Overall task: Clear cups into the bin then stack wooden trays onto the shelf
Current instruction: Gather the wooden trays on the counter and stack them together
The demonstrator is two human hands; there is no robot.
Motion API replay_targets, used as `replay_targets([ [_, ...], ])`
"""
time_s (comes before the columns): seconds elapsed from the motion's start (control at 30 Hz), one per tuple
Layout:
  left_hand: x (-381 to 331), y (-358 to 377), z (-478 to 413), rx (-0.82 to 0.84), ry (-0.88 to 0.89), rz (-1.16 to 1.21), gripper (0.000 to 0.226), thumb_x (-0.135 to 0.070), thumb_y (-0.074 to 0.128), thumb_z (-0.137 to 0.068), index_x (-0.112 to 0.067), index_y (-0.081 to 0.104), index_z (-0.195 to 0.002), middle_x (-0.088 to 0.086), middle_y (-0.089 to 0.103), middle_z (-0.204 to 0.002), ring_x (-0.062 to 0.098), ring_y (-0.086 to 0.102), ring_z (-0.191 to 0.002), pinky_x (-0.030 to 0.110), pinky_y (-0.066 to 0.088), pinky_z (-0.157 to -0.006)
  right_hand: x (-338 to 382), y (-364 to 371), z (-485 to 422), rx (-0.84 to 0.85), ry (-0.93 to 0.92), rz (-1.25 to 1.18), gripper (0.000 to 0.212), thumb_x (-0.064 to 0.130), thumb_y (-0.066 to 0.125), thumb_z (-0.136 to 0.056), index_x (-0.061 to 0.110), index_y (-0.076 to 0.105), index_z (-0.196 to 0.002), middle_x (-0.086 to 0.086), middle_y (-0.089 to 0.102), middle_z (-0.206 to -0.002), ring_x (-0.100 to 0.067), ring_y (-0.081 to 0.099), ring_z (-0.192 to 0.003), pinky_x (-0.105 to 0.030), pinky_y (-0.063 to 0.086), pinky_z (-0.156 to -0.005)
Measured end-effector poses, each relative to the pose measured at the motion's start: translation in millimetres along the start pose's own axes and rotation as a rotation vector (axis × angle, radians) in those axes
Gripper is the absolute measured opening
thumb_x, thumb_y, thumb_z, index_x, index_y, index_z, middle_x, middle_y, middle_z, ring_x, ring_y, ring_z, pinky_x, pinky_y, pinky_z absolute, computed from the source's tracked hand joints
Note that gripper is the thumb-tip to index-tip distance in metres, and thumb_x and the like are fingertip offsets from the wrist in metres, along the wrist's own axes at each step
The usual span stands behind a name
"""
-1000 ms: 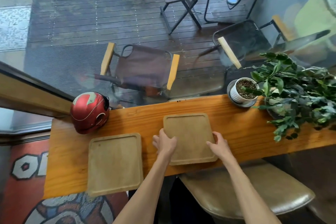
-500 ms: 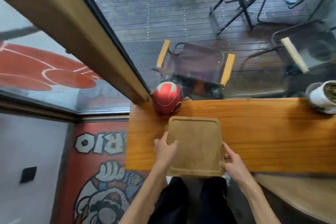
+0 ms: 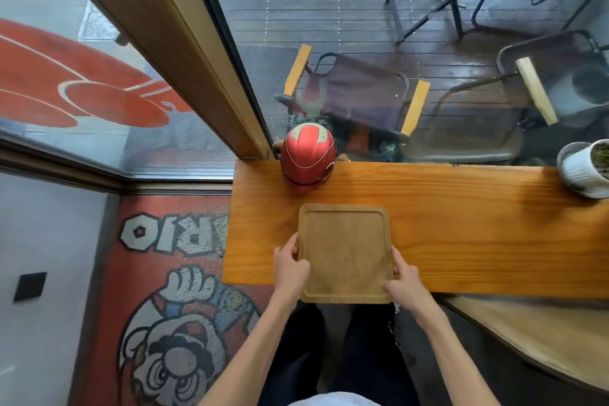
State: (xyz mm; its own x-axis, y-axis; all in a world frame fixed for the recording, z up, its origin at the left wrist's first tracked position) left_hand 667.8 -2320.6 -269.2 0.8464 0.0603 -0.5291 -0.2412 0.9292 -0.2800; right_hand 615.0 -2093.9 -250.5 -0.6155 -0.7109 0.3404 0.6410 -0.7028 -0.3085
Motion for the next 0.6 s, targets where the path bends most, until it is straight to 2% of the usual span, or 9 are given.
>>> replay_targets([
  [0.1,-1,1,2,-0.006,0.006,-0.019,0.074,0.007,0.048,-0.085,-0.025,0.036,-0.150,0.006,0.038,-0.137,0.024,0.047,-0.122,0.029,0.048,-0.088,-2,2,-6,-0.005,0.010,-0.011,0.083,0.029,0.059,-0.089,0.038,0.006,-0.153,-0.008,0.022,-0.144,-0.030,0.038,-0.126,-0.049,0.040,-0.105],
  [0.2,2,4,6,0.038,-0.013,-0.061,0.078,0.002,0.048,-0.086,-0.021,0.023,-0.156,0.004,0.031,-0.156,0.024,0.036,-0.140,0.040,0.040,-0.110,-1,4,-11,-0.021,0.033,-0.123,0.079,0.035,0.059,-0.091,0.033,0.011,-0.154,-0.005,0.020,-0.153,-0.030,0.033,-0.136,-0.050,0.034,-0.110],
  [0.27,5,5,5,0.075,-0.012,-0.087,0.081,0.000,0.048,-0.084,-0.020,0.019,-0.157,0.000,0.027,-0.160,0.022,0.029,-0.145,0.041,0.034,-0.116,2,9,-13,-0.024,0.014,-0.201,0.079,0.033,0.058,-0.092,0.030,0.010,-0.155,-0.002,0.021,-0.158,-0.028,0.031,-0.140,-0.049,0.031,-0.114],
  [0.33,5,5,0,0.092,-0.002,-0.116,0.087,-0.004,0.048,-0.077,-0.024,0.019,-0.157,-0.002,0.027,-0.160,0.022,0.032,-0.144,0.044,0.037,-0.114,5,16,-15,-0.026,0.004,-0.211,0.081,0.030,0.056,-0.093,0.027,0.004,-0.155,-0.001,0.023,-0.160,-0.026,0.030,-0.142,-0.047,0.031,-0.115],
  [0.4,5,2,-9,0.092,-0.001,-0.126,0.091,-0.005,0.045,-0.071,-0.029,0.023,-0.156,-0.003,0.031,-0.159,0.023,0.042,-0.137,0.043,0.048,-0.105,7,20,-16,-0.045,-0.006,-0.175,0.081,0.029,0.054,-0.093,0.023,0.002,-0.156,-0.002,0.025,-0.159,-0.028,0.032,-0.141,-0.046,0.032,-0.114],
  [0.5,3,-1,-10,0.086,-0.004,-0.130,0.086,0.002,0.044,-0.076,-0.026,0.026,-0.155,-0.003,0.034,-0.157,0.021,0.052,-0.127,0.033,0.055,-0.092,6,20,-19,-0.088,-0.011,-0.185,0.071,0.027,0.052,-0.092,0.024,0.017,-0.153,-0.002,0.041,-0.148,-0.029,0.043,-0.132,-0.045,0.040,-0.108],
  [0.6,2,1,-2,0.079,-0.016,-0.136,0.080,0.002,0.043,-0.082,-0.020,0.023,-0.156,0.002,0.031,-0.159,0.022,0.036,-0.141,0.033,0.044,-0.103,5,18,-21,-0.104,-0.024,-0.235,0.061,0.027,0.051,-0.089,0.025,0.034,-0.148,0.001,0.053,-0.138,-0.025,0.052,-0.121,-0.046,0.046,-0.103],
])
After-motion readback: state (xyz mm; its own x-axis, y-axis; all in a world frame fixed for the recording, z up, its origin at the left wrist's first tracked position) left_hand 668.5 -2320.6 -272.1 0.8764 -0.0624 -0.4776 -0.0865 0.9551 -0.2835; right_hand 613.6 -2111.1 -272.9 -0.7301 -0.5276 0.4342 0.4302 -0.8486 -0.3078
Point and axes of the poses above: each hand's wrist, its own z-axis away from the middle knuckle, its own y-axis out of the palm, x = y × z, the point moved 2 cm from there along -z, towards the middle knuckle
